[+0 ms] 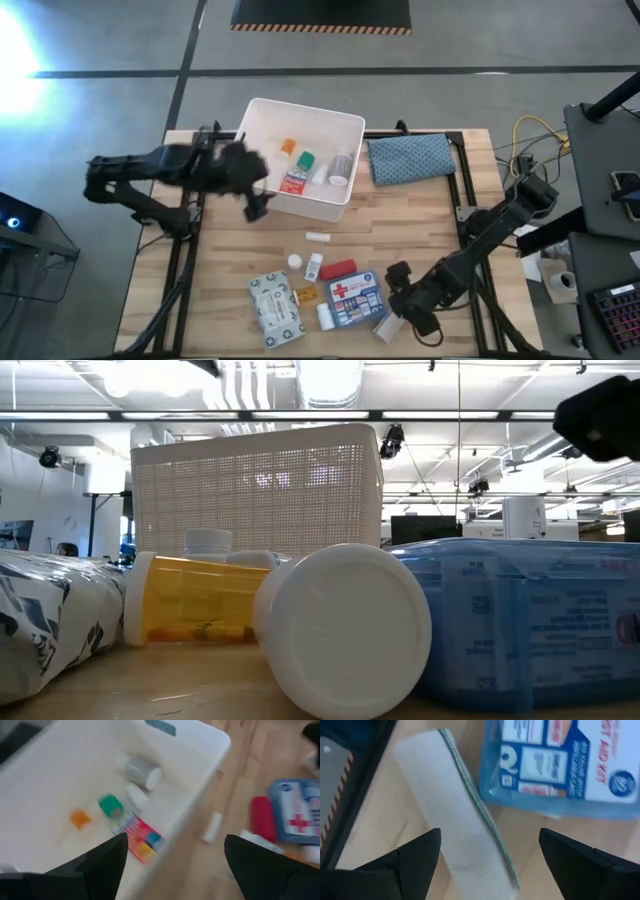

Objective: Pick & place medical supplies in basket/bin
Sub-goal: Put the white bandage roll into the white bin

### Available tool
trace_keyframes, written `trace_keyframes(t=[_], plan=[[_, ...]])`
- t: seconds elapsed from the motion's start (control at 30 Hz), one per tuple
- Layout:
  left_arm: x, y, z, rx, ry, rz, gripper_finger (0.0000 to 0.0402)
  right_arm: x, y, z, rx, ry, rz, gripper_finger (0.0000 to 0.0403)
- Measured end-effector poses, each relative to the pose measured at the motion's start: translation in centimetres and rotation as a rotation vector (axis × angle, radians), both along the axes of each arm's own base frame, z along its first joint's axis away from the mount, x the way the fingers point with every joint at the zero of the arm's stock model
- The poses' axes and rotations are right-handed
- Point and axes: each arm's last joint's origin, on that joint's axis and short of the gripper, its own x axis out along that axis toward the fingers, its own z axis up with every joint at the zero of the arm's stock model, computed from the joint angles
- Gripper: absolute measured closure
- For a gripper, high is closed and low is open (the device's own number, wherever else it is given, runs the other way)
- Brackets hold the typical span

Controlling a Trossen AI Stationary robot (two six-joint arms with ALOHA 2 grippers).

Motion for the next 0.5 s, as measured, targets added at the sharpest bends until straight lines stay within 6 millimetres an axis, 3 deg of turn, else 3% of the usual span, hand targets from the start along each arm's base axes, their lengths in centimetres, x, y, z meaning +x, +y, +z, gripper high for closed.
trace_keyframes(t=[0.23, 0.4, 0.5], plan=[[-4.7, -4.2, -2.7, -0.204, -0.084, 0.133, 0.0094, -0.1, 0.7, -2.7, 0.023, 0.030, 0.042, 0.0076], [-6.1, -6.0, -5.7, -0.323, -0.067, 0.197, 0.0094, 0.2, 1.1, -5.3, -0.011, 0.113, 0.051, 0.0076], [-6.6, -7.0, -7.5, -0.353, -0.032, 0.218, 0.0096, 0.4, 1.0, -5.4, -0.005, 0.144, -0.046, 0.0090]])
